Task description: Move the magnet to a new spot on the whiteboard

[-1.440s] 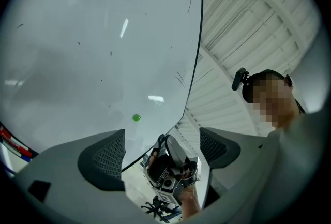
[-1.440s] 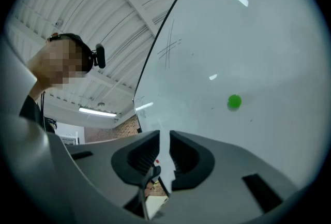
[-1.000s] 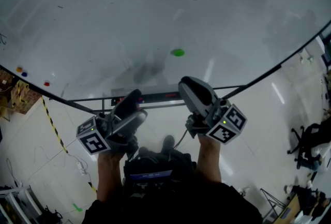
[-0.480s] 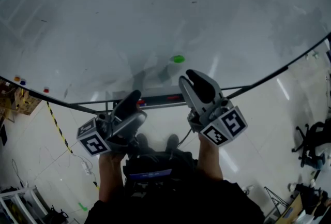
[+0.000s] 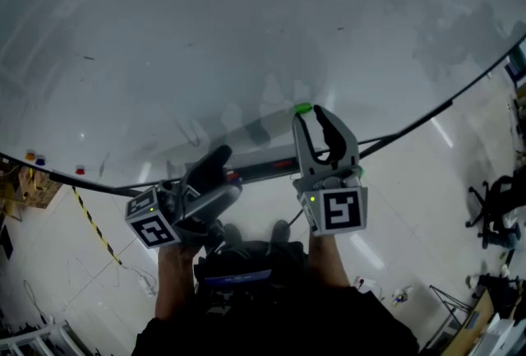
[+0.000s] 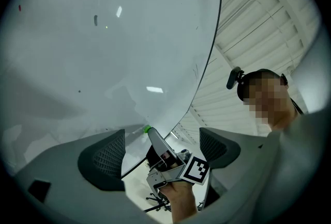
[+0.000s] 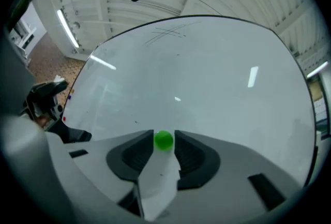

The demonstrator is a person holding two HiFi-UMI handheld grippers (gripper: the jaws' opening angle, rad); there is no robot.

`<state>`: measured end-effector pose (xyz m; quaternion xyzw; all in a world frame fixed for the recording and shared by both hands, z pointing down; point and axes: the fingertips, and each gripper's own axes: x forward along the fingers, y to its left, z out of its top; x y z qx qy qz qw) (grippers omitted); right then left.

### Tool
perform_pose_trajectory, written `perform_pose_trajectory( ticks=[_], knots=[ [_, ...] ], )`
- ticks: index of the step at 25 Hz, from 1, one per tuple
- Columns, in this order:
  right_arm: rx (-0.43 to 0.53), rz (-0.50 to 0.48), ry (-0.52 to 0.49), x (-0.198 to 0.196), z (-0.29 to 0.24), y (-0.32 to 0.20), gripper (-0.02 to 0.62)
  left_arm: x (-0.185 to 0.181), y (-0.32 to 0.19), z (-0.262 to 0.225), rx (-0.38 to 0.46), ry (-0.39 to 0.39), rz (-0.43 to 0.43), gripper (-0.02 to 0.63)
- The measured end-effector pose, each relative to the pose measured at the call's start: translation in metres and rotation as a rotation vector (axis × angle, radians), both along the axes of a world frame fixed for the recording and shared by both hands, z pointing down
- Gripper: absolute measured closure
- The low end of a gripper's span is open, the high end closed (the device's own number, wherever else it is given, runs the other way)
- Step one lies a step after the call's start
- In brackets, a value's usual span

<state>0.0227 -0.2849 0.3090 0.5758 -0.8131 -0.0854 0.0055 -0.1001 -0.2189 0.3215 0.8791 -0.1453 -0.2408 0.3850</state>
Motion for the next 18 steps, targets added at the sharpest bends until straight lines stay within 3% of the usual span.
perform_pose_trajectory(
  ticks=[9,18],
  knots=[
    [0.014,0.158,0.108,0.0,0.005,-0.005,0.438,-0.006,0.001,-0.004,0.002,-0.002,0.035,0.163],
    [-0.017,0.115,0.091,-0.008,0.008,-0.01,0.446,-0.011,-0.002,-0.001,-0.002,0.007,0.04,0.163]
  ],
)
